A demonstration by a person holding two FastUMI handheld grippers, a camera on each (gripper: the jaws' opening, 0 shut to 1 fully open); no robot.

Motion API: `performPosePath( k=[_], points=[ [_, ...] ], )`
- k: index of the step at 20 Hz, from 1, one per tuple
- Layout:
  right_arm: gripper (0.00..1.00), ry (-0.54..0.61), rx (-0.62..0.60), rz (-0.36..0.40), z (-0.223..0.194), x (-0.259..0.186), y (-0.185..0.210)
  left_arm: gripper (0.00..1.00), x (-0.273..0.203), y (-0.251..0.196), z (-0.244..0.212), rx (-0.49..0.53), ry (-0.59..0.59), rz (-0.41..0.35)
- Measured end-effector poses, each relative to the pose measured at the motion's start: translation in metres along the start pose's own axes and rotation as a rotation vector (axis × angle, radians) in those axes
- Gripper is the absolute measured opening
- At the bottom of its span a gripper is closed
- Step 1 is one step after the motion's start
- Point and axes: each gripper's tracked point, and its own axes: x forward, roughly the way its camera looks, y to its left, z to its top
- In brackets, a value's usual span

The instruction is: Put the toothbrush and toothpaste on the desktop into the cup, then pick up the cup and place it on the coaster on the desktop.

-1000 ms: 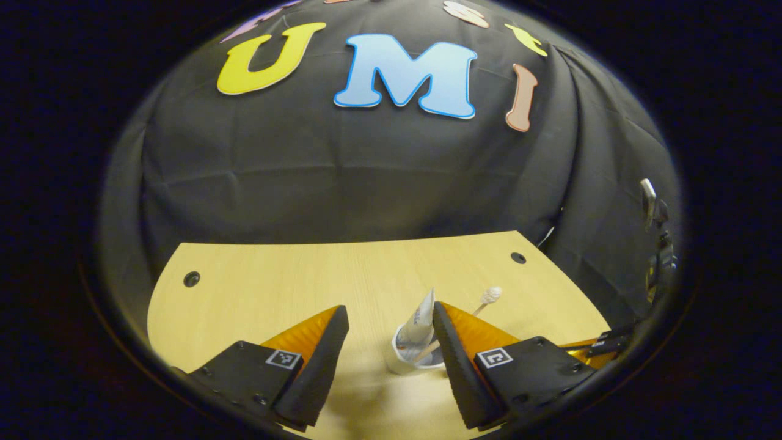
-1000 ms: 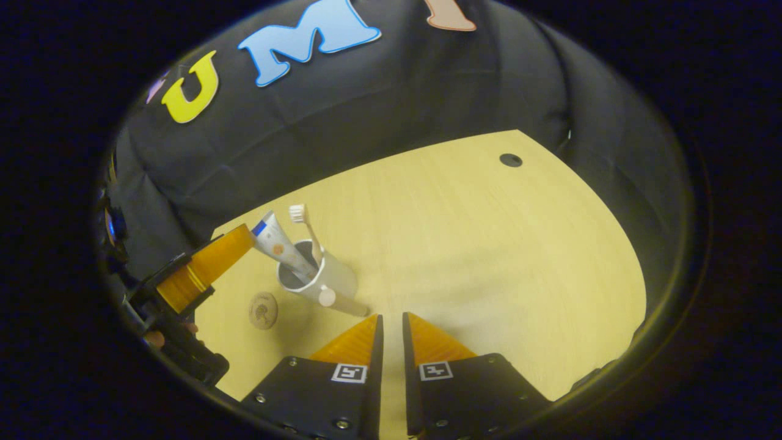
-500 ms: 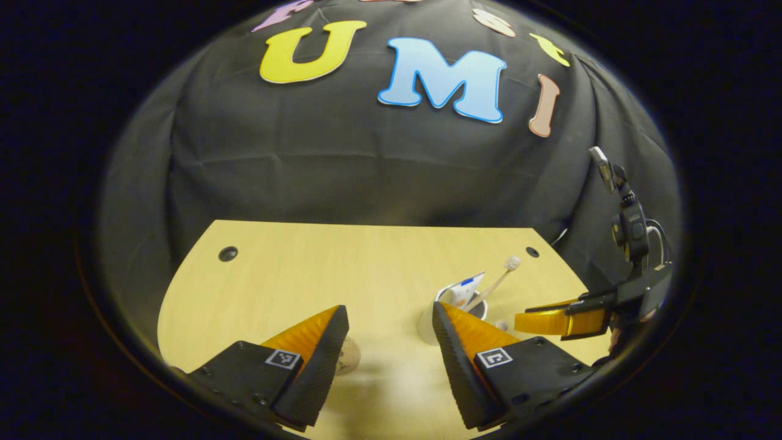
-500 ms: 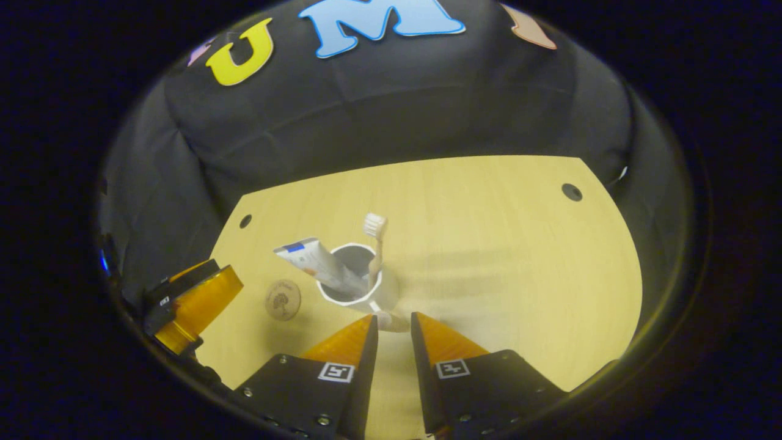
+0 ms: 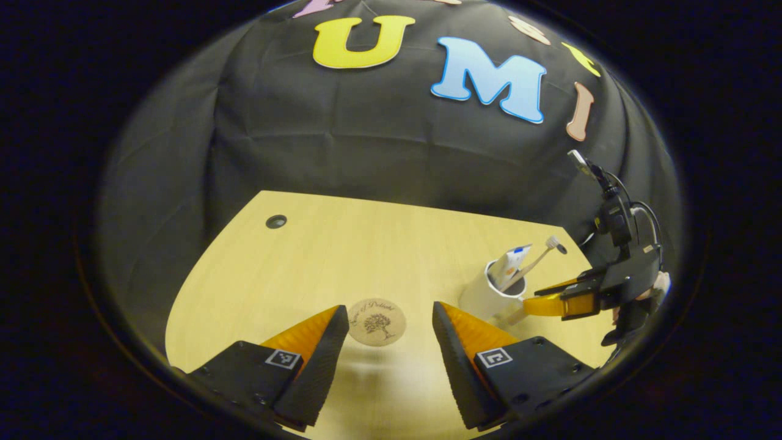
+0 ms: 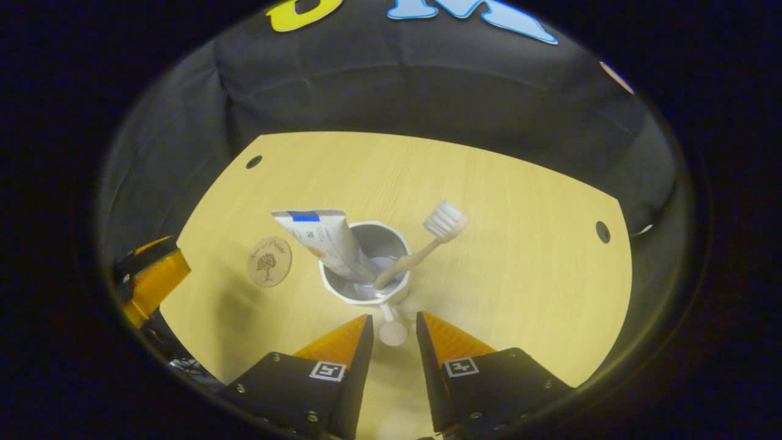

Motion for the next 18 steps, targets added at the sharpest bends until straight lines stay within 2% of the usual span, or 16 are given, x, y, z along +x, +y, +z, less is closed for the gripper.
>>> performPosePath(
  k=[1, 2, 3, 4, 5, 12, 13, 14, 16, 17, 18],
  points=[
    [0.43, 0.017, -0.027, 0.0, -0.001, 0.004, 0.0, 0.89, -0.003, 0.006, 0.0, -0.003, 0.001, 0.011],
    [0.48, 0.031, -0.051, 0.0, -0.001, 0.009, 0.001, 0.89, -0.004, 0.01, -0.002, -0.008, 0.003, 0.021],
    [0.4, 0.043, -0.071, 0.0, -0.003, 0.014, 0.001, 0.89, -0.004, 0.012, -0.005, -0.012, 0.006, 0.03],
    [0.44, 0.05, -0.086, 0.0, -0.003, 0.016, 0.001, 0.89, -0.004, 0.016, -0.007, -0.015, 0.008, 0.038],
    [0.39, 0.056, -0.095, 0.0, -0.003, 0.02, 0.001, 0.89, -0.006, 0.019, -0.009, -0.017, 0.011, 0.046],
    [0.42, 0.106, -0.135, -0.018, -0.012, 0.045, -0.005, 0.89, -0.009, 0.033, -0.019, -0.034, 0.029, 0.085],
    [0.4, 0.101, -0.128, -0.027, -0.012, 0.045, -0.007, 0.92, -0.008, 0.035, -0.019, -0.035, 0.032, 0.088],
    [0.31, 0.102, -0.119, -0.024, -0.013, 0.048, -0.006, 0.89, -0.008, 0.036, -0.021, -0.036, 0.036, 0.091],
    [0.32, 0.095, -0.106, -0.021, -0.011, 0.048, -0.006, 0.89, -0.006, 0.037, -0.023, -0.039, 0.041, 0.093],
    [0.26, 0.094, -0.109, -0.021, -0.011, 0.046, -0.005, 0.89, -0.007, 0.036, -0.023, -0.039, 0.043, 0.094],
    [0.26, 0.084, -0.114, -0.024, -0.01, 0.047, -0.005, 0.89, -0.006, 0.035, -0.023, -0.037, 0.042, 0.093]
  ],
)
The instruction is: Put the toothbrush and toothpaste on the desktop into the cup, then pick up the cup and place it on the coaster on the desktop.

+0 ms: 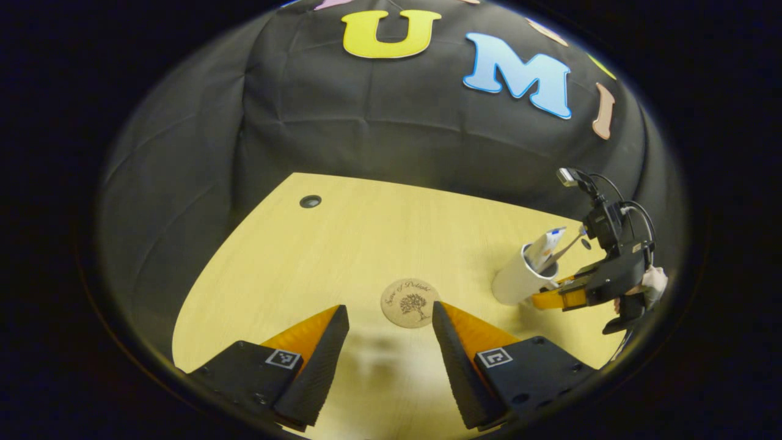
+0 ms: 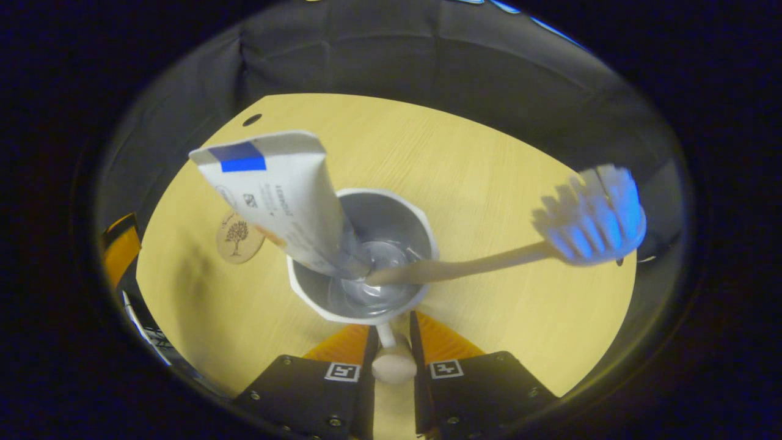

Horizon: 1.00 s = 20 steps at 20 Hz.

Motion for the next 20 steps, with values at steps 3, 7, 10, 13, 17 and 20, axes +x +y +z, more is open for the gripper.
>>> performPosePath(
  k=[3, 7, 10, 13, 17, 20],
  points=[
    [0.21, -0.017, -0.006, -0.008, 0.001, 0.002, -0.001, 0.89, 0.001, -0.004, 0.003, 0.01, -0.001, -0.005],
    [0.25, -0.028, 0.019, 0.0, 0.002, -0.001, 0.003, 0.89, -0.001, -0.004, 0.003, 0.013, 0.001, -0.009],
    [0.21, -0.036, 0.011, 0.007, 0.006, -0.004, 0.005, 0.89, -0.003, -0.001, 0.002, 0.008, 0.002, -0.004],
    [0.21, -0.045, 0.013, 0.031, 0.014, -0.015, 0.028, 0.89, -0.01, 0.009, 0.0, -0.006, 0.001, 0.008],
    [0.21, -0.054, -0.011, 0.061, 0.026, -0.014, 0.059, 0.89, -0.02, 0.031, -0.005, -0.021, -0.001, 0.026],
    [0.21, -0.057, -0.019, 0.082, 0.036, -0.012, 0.084, 0.89, -0.034, 0.051, -0.011, -0.029, 0.004, 0.045]
  ],
)
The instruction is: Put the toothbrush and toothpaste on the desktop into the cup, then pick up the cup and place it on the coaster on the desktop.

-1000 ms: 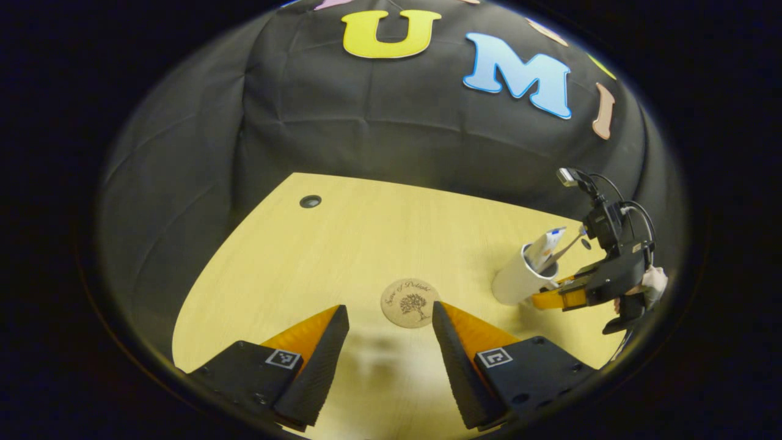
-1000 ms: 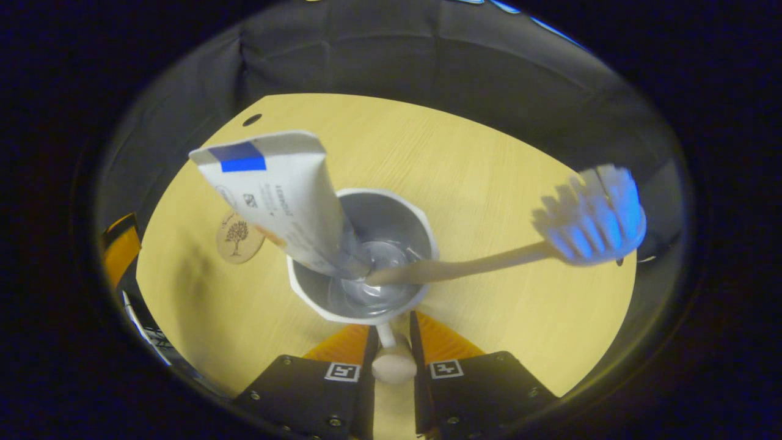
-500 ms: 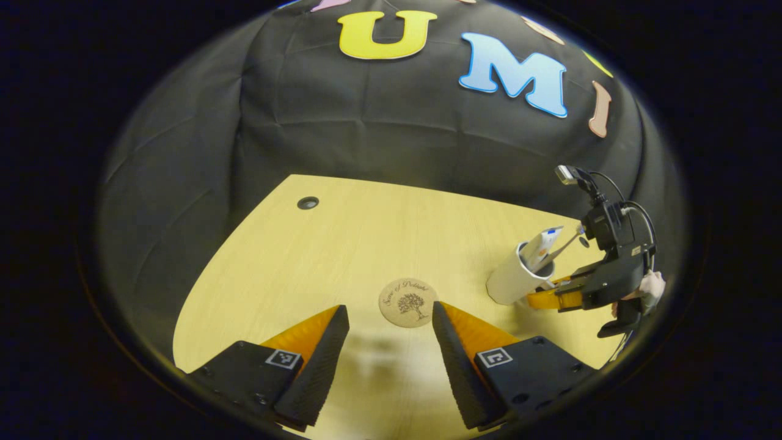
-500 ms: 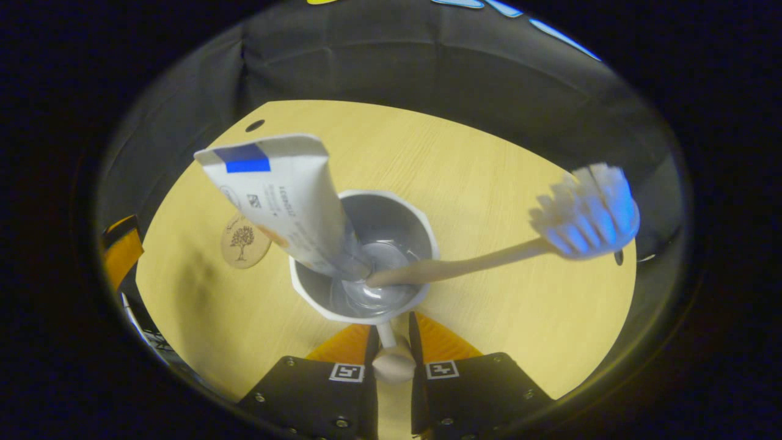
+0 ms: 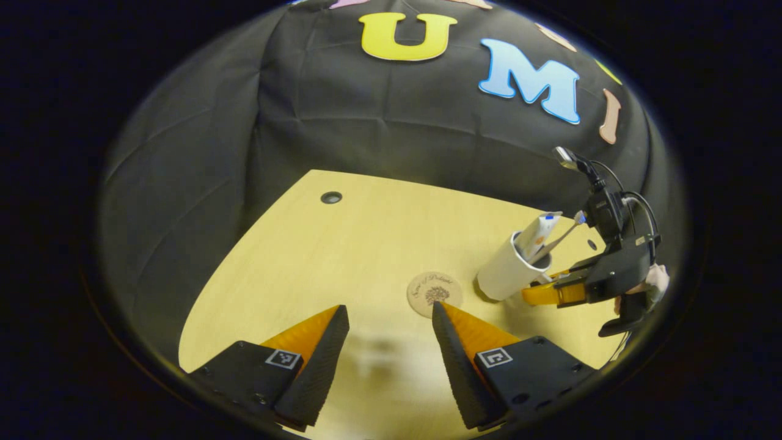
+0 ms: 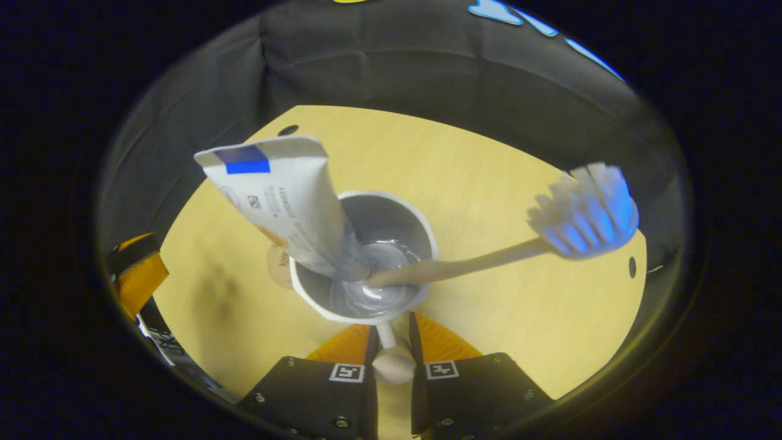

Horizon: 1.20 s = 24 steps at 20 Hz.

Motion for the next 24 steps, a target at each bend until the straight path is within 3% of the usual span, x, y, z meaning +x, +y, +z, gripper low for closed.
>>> performPosePath(
  k=[11, 24],
  points=[
    [0.21, 0.007, -0.086, 0.051, 0.025, 0.019, 0.079, 0.89, -0.022, 0.071, -0.01, -0.031, 0.003, 0.072],
    [0.21, 0.05, -0.09, 0.025, 0.028, 0.024, 0.075, 0.89, -0.027, 0.096, -0.018, -0.06, 0.014, 0.101]
  ],
)
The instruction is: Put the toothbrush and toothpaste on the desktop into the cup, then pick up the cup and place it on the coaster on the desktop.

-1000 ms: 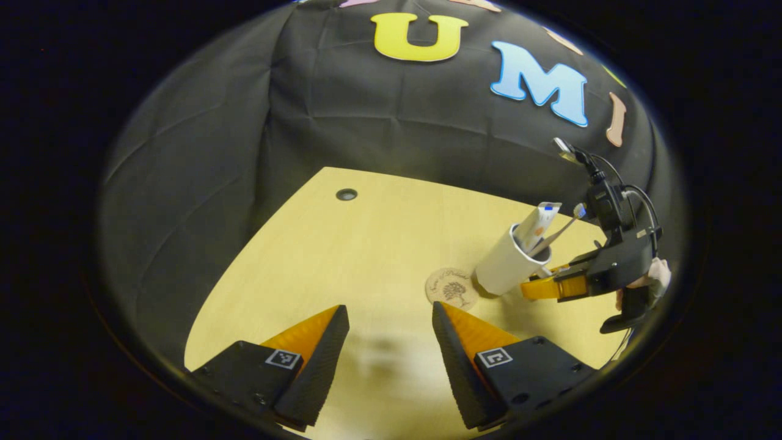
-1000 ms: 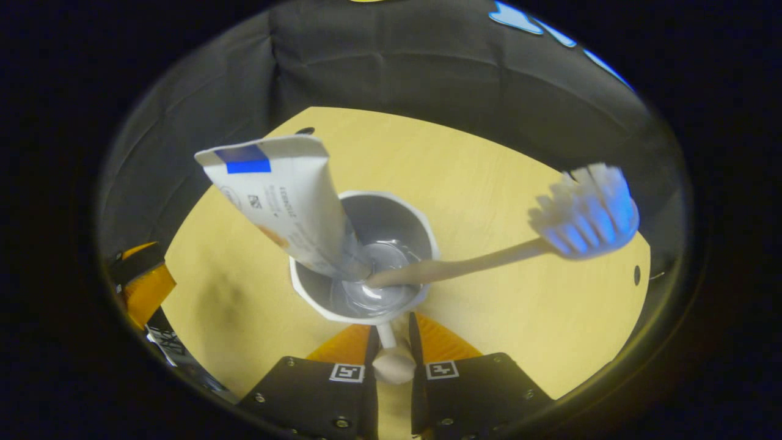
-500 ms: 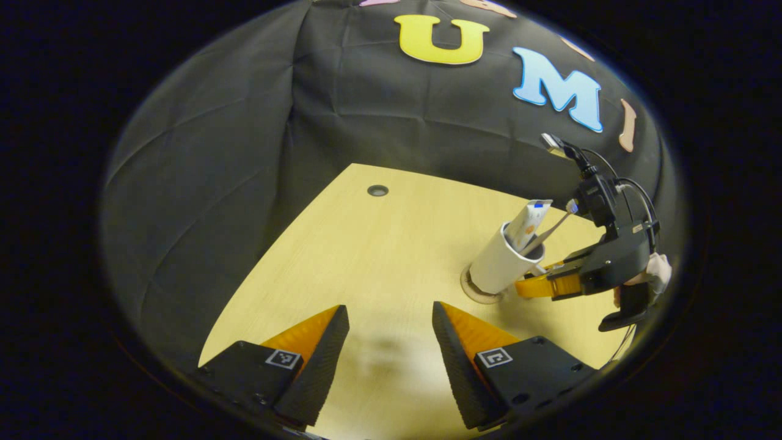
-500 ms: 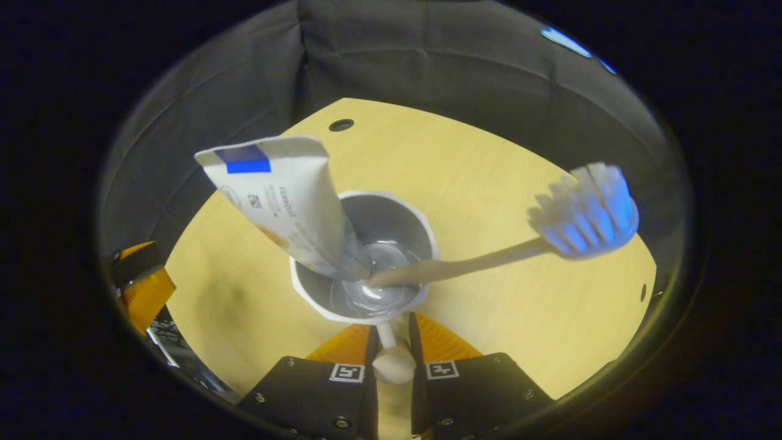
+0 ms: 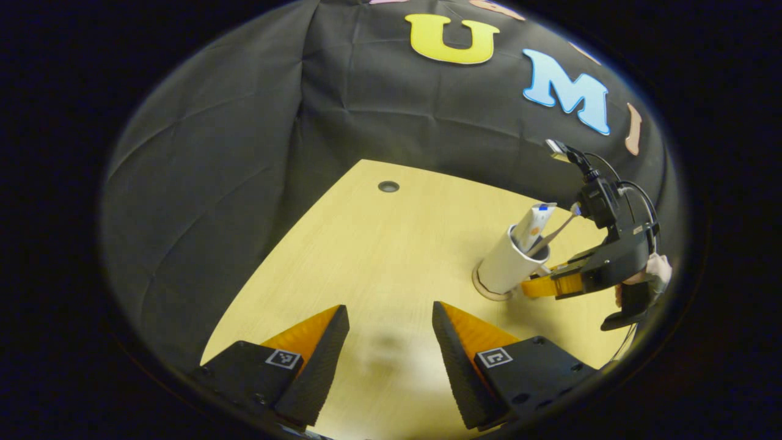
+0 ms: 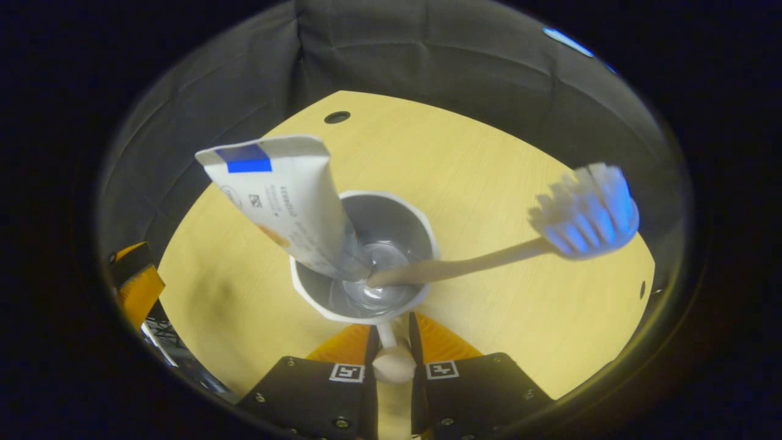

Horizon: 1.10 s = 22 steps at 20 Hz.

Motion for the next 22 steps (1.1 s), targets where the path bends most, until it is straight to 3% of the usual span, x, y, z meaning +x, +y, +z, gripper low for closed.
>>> performPosePath(
  k=[1, 2, 8, 9, 14, 15, 16, 17, 18, 19, 20, 22],
  points=[
    [0.17, -0.003, -0.002, -0.003, 0.003, 0.001, 0.0, 0.92, 0.0, 0.0, -0.001, 0.0, 0.0, 0.0],
    [0.21, -0.001, -0.003, -0.004, 0.001, 0.0, 0.001, 0.89, 0.0, -0.001, -0.001, 0.001, 0.002, -0.002],
    [0.18, 0.004, -0.005, -0.002, 0.0, 0.005, 0.001, 0.89, 0.003, -0.012, 0.001, 0.011, 0.004, -0.013],
    [0.23, 0.001, -0.006, -0.003, 0.002, 0.007, 0.001, 0.89, 0.003, -0.013, 0.0, 0.012, 0.003, -0.016],
    [0.27, 0.001, -0.003, 0.028, -0.001, -0.008, 0.005, 0.89, 0.002, -0.018, 0.001, 0.02, 0.0, -0.025],
    [0.36, -0.001, -0.003, 0.028, -0.001, -0.008, 0.004, 0.89, 0.002, -0.019, 0.001, 0.021, -0.001, -0.026],
    [0.35, 0.001, -0.002, 0.028, -0.002, -0.006, 0.004, 0.89, 0.002, -0.02, 0.002, 0.022, -0.001, -0.026],
    [0.28, -0.004, 0.001, 0.035, -0.002, -0.008, 0.005, 0.89, 0.0, -0.021, 0.003, 0.024, -0.003, -0.028],
    [0.29, -0.012, 0.009, 0.042, -0.001, -0.01, 0.005, 0.89, -0.001, -0.023, 0.005, 0.026, -0.006, -0.031],
    [0.21, -0.024, 0.019, 0.047, 0.002, -0.015, 0.005, 0.89, -0.001, -0.025, 0.004, 0.03, -0.008, -0.035],
    [0.29, -0.037, 0.031, 0.052, 0.004, -0.021, 0.005, 0.89, -0.001, -0.028, 0.005, 0.035, -0.011, -0.041],
    [0.29, -0.069, 0.061, 0.062, 0.008, -0.036, 0.004, 0.89, -0.002, -0.039, 0.008, 0.049, -0.016, -0.061]
  ],
)
